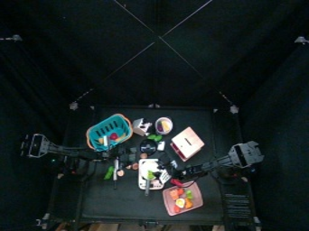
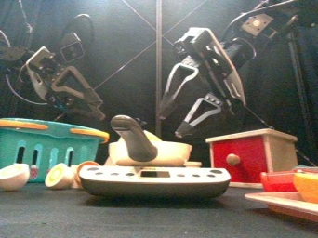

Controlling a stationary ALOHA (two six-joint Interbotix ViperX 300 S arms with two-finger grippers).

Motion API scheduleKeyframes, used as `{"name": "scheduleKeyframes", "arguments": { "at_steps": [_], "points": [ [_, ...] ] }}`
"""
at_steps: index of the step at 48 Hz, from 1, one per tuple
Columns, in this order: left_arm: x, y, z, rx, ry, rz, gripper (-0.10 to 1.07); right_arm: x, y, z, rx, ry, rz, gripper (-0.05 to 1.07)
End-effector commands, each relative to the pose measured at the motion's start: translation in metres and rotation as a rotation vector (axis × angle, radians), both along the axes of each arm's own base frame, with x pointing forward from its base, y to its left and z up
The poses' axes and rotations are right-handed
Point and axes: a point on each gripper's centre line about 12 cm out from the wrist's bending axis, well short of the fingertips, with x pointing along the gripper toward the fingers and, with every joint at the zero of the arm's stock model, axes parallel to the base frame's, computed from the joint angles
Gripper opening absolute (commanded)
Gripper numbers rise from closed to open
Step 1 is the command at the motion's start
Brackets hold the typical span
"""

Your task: Grab starfruit bottom

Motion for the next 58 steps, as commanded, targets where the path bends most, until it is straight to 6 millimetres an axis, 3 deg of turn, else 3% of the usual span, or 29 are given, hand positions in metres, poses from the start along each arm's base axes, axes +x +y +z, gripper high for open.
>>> {"name": "scheduleKeyframes", "arguments": {
  "at_steps": [1,12,25,37,48,58],
  "points": [
    [0.002,0.001,0.004,0.004,-0.017,0.002,0.92,0.002,0.002,0.021,0.012,-0.055,0.007,0.88],
    [0.001,0.001,0.003,0.001,-0.014,0.006,0.92,-0.026,0.026,0.048,0.123,-0.104,0.024,0.88],
    [0.001,0.001,0.003,0.002,-0.012,0.002,0.92,-0.086,0.059,0.034,0.437,0.052,-0.138,0.88],
    [0.002,0.001,0.002,0.002,-0.008,0.002,0.92,-0.138,0.083,0.036,0.439,0.278,-0.291,0.87],
    [0.002,0.001,0.000,0.002,-0.001,0.002,0.92,-0.148,0.109,0.033,0.390,0.355,-0.201,0.87],
    [0.002,0.001,0.000,-0.001,-0.002,0.005,0.92,-0.155,0.120,0.014,0.396,0.493,-0.231,0.87]
  ]
}}
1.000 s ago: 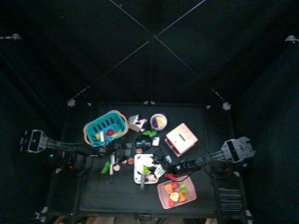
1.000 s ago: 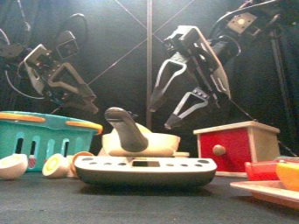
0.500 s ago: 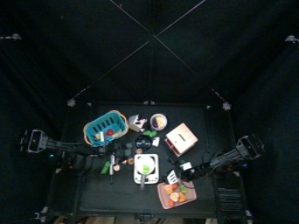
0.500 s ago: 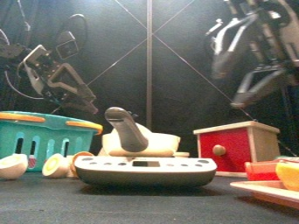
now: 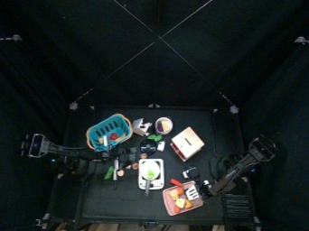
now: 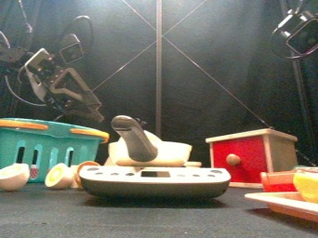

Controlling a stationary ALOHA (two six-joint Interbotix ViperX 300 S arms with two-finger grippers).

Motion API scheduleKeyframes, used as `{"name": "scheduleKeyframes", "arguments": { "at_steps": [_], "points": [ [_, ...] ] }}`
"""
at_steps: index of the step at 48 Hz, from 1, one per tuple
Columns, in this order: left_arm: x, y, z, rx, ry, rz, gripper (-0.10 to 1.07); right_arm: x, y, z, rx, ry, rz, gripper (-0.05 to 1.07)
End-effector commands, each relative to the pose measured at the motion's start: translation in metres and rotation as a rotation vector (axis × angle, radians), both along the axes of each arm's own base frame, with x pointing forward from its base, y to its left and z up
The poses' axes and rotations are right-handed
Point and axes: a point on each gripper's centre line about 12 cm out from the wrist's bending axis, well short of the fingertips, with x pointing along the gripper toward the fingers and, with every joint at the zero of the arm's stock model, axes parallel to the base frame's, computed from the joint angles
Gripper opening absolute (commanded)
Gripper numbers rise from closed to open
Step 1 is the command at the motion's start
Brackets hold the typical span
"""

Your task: Grab starfruit bottom

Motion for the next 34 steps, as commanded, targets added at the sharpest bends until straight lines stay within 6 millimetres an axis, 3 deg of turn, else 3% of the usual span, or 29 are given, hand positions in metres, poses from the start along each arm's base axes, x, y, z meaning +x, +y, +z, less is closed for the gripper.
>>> {"name": "scheduleKeyframes", "arguments": {
  "at_steps": [1,14,34],
  "points": [
    [0.002,0.000,0.003,0.002,-0.012,0.001,0.92,0.000,0.007,0.001,0.029,0.028,0.001,0.87],
    [0.003,0.001,0.002,0.000,-0.008,0.004,0.92,0.013,0.014,-0.011,0.022,0.027,0.072,0.87],
    [0.003,0.001,0.000,0.001,-0.001,0.004,0.92,0.016,-0.001,-0.042,-0.025,0.099,0.030,0.87]
  ]
}}
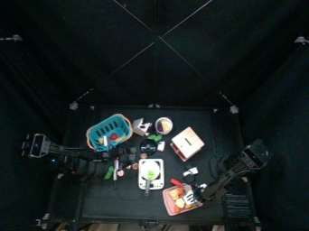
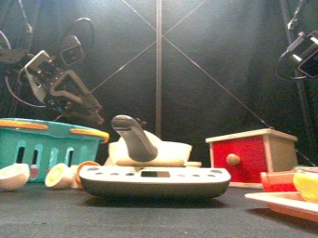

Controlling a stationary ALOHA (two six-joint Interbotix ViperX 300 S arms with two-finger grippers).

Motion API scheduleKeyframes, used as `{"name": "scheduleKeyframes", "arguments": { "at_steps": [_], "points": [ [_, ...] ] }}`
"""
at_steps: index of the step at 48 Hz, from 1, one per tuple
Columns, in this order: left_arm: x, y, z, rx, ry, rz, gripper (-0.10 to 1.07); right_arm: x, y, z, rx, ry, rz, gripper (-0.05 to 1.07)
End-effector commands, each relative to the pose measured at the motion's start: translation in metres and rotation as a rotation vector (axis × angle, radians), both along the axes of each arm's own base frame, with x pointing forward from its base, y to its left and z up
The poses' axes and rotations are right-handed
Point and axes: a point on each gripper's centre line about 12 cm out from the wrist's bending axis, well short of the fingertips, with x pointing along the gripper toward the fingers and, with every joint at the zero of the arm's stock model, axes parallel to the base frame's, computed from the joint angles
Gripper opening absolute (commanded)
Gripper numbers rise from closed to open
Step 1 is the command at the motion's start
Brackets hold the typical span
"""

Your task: Grab starfruit bottom

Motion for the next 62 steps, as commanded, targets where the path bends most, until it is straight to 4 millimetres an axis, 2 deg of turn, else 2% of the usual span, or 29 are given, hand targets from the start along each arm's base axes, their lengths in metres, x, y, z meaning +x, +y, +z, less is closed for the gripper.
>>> {"name": "scheduleKeyframes", "arguments": {
  "at_steps": [1,13,27,46,62],
  "points": [
    [0.003,0.001,0.004,0.002,-0.015,0.002,0.92,0.004,-0.002,0.002,0.007,-0.011,-0.009,0.87],
    [0.003,0.001,0.003,0.002,-0.014,0.002,0.92,0.003,-0.005,-0.004,-0.002,0.007,-0.016,0.84],
    [0.003,0.001,0.003,0.002,-0.014,0.002,0.92,0.003,-0.004,-0.002,0.006,-0.001,-0.018,0.66],
    [0.003,0.001,0.003,0.002,-0.014,0.002,0.92,0.009,-0.010,0.031,0.008,-0.098,0.002,0.65],
    [0.002,0.001,0.003,0.002,-0.012,0.002,0.92,0.013,-0.016,0.030,-0.002,-0.117,0.002,0.65]
  ]
}}
